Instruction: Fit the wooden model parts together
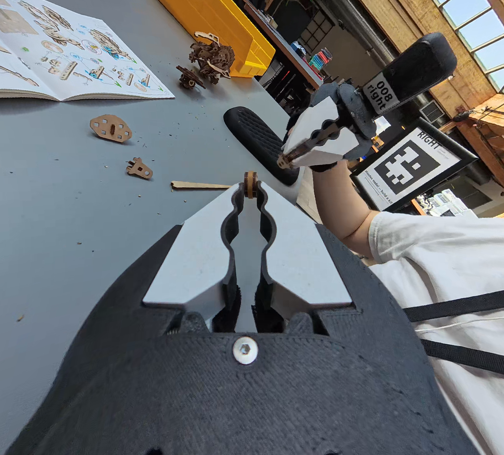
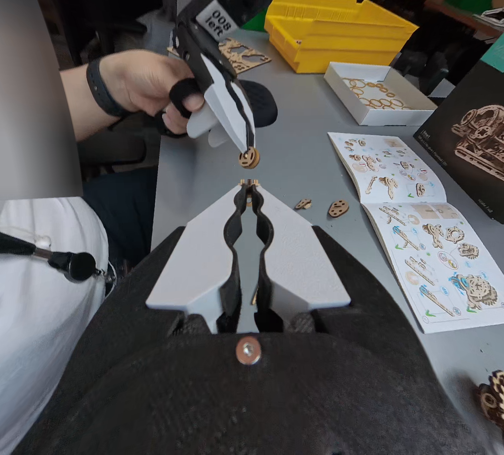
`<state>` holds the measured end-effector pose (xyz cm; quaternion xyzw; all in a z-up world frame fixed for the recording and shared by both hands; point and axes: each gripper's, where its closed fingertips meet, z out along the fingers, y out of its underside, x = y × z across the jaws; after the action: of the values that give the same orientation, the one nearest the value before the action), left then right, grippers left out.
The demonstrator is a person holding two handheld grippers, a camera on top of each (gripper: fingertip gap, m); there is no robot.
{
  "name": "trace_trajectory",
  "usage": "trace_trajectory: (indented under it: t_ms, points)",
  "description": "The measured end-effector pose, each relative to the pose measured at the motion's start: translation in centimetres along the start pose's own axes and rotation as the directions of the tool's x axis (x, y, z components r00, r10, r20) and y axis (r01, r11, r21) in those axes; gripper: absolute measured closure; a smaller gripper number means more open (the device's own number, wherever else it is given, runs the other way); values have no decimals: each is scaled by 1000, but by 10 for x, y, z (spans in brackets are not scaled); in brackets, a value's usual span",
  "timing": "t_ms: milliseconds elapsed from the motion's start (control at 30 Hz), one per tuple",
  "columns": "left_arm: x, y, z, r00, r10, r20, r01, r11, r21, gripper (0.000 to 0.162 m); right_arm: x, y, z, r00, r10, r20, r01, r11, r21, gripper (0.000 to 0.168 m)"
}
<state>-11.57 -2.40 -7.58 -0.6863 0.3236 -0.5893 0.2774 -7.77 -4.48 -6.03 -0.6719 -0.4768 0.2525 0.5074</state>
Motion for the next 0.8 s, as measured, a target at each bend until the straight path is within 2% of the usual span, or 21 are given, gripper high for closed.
trace_trajectory:
  t_ms: [33,100,333,533,633,700,800]
  points:
    - [-2,0,1,1000,-16,4,16,1000,8,156,1,-10,2,999,42,-10,-41,997,58,167]
    - [-3,-2,3,1000,-30,11,29,999,24,155,4,-19,8,998,29,-51,-24,995,94,167]
    - [-3,-9,3,998,-56,14,55,994,90,156,-3,-13,34,978,-161,-132,162,987,-6,166]
    - [-6,-9,4,998,-52,30,49,993,110,156,4,-16,38,973,-132,-188,139,990,26,166]
    - [-10,-6,6,997,-46,57,41,994,97,156,14,-14,39,976,-26,-215,35,999,41,167]
    - [-20,-3,6,993,-55,106,47,996,80,155,26,-10,42,963,157,-218,-146,987,67,167]
    - [-35,-2,7,982,-92,163,83,995,62,156,32,-7,49,908,404,-109,-393,913,110,167]
